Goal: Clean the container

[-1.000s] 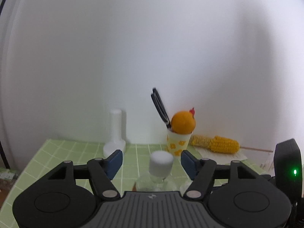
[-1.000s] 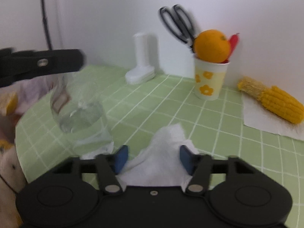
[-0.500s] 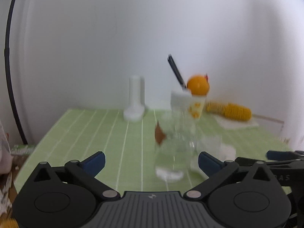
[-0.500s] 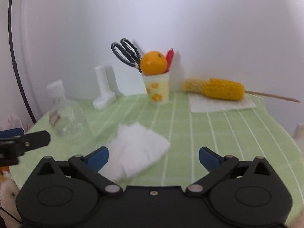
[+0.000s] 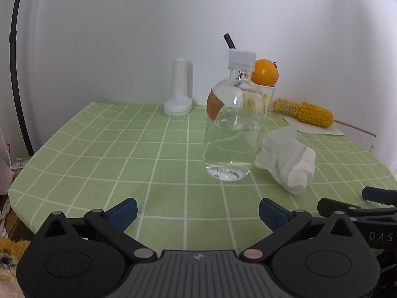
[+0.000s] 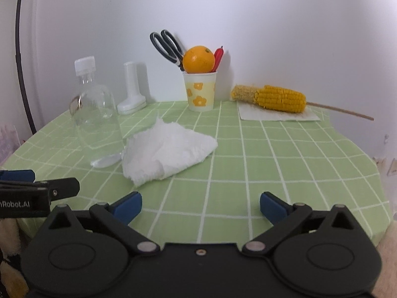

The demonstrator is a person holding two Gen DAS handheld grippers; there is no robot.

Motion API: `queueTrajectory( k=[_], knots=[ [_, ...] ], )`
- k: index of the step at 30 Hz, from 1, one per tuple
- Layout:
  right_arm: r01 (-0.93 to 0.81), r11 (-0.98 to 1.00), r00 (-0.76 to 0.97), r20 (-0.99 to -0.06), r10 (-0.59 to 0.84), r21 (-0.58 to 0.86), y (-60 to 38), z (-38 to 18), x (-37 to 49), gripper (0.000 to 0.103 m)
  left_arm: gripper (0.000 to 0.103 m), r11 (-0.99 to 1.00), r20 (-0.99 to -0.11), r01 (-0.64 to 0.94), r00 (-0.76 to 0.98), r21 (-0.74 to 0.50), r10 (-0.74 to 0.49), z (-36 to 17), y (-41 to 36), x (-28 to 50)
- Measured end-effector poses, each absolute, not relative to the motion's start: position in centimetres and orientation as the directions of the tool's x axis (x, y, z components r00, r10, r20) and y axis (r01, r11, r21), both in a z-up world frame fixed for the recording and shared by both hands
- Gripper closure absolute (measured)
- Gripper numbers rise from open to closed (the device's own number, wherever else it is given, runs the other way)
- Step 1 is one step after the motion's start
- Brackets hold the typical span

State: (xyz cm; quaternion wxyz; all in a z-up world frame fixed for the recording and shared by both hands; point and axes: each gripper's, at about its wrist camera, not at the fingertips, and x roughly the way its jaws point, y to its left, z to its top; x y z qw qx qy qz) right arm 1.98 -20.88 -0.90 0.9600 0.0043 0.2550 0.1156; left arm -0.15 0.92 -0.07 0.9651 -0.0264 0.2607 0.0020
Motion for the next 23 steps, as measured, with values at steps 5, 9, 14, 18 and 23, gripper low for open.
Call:
queueTrajectory(
  k=[5,9,14,18,23],
  knots=[
    [-0.215,0.975,0.850,-0.481,0.216,0.056,-20.65,-1.10,1.81,0.001,0.000,0.999,-0.500,-0.015,0.866,-0.042,-0.008,-0.53,0.78,-0.37],
    [-0.211,0.977,0.856,-0.477,0.201,0.032,-20.34,-1.28,1.68,0.000,0.000,1.000,-0.503,-0.016,0.864,-0.026,0.001,-0.65,0.54,-0.31],
    [-0.208,0.978,0.860,-0.470,0.198,0.031,-20.30,-1.38,1.72,0.000,0.000,1.000,-0.505,-0.016,0.863,-0.010,0.008,-0.74,0.33,-0.23],
    [-0.205,0.978,0.862,-0.467,0.195,0.031,-20.27,-1.41,1.73,0.000,0.000,1.000,-0.505,-0.015,0.863,-0.004,0.012,-0.82,0.22,-0.22],
    [-0.202,0.979,0.864,-0.464,0.193,0.032,-20.27,-1.40,1.69,0.000,0.000,1.000,-0.506,-0.016,0.863,0.001,0.014,-0.89,0.21,-0.19]
  ],
)
